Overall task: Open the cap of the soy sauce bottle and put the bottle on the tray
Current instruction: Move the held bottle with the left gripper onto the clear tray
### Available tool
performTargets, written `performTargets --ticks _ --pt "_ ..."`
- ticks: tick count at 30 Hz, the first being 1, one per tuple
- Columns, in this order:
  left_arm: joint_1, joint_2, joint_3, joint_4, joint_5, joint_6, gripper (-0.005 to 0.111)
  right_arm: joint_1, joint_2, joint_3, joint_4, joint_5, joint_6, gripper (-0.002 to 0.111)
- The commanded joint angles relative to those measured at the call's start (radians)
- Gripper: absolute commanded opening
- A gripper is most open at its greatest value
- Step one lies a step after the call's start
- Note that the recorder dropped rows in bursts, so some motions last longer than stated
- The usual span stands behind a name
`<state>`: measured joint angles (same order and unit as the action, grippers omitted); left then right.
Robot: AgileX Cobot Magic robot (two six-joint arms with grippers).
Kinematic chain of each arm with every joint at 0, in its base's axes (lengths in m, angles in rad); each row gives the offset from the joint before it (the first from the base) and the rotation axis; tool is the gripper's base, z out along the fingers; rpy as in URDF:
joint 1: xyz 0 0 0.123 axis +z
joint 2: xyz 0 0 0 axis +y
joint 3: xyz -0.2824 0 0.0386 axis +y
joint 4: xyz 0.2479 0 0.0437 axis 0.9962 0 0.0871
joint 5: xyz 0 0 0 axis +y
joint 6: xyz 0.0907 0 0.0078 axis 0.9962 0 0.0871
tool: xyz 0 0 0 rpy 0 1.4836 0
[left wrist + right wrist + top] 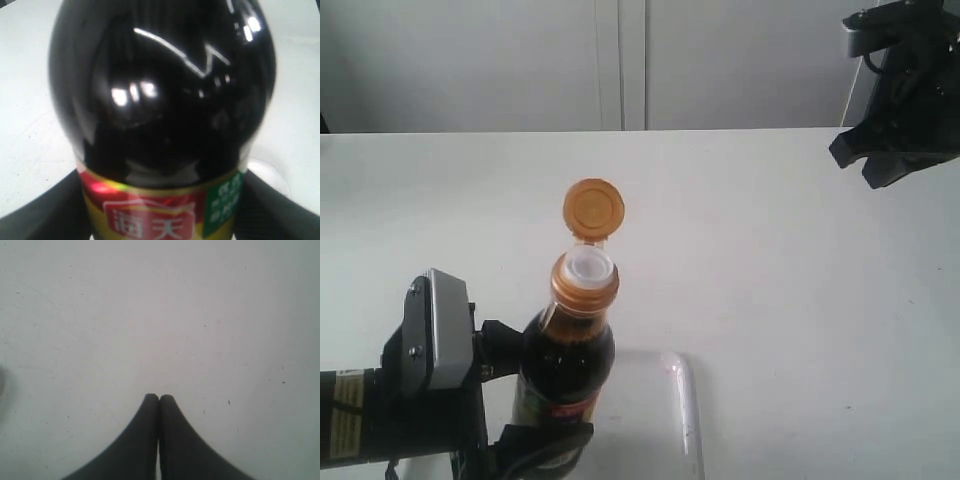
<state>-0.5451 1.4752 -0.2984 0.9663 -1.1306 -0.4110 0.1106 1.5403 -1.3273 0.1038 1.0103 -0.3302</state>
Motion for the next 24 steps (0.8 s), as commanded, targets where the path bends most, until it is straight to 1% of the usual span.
performTargets --ticks 1,14,19,20,21,24 --pt "-0.006 0.018 -0.005 -0.048 -0.090 0.041 0.000 -0.001 -0.009 0.005 0.003 -0.011 -0.015 0.000" --pt "-0.006 0.101 -0.005 -0.046 -0.090 0.092 0.000 -0.001 -0.009 0.005 0.015 -0.011 -0.032 0.000" --pt "-0.006 0.102 -0.005 -0.020 -0.090 0.077 0.000 -0.001 -0.009 0.005 0.015 -0.011 -0.032 0.000" --pt "-0.006 0.102 -0.005 -0.018 -0.090 0.075 0.002 -0.001 -0.009 0.005 0.015 -0.011 -0.032 0.000" --pt "-0.004 0.102 -0.005 -0.018 -0.090 0.075 0.008 -0.001 -0.009 0.005 0.015 -0.011 -0.032 0.000" --pt "-0.004 0.100 -0.005 -0.020 -0.090 0.075 0.019 -0.001 -0.009 0.005 0.015 -0.011 -0.032 0.000"
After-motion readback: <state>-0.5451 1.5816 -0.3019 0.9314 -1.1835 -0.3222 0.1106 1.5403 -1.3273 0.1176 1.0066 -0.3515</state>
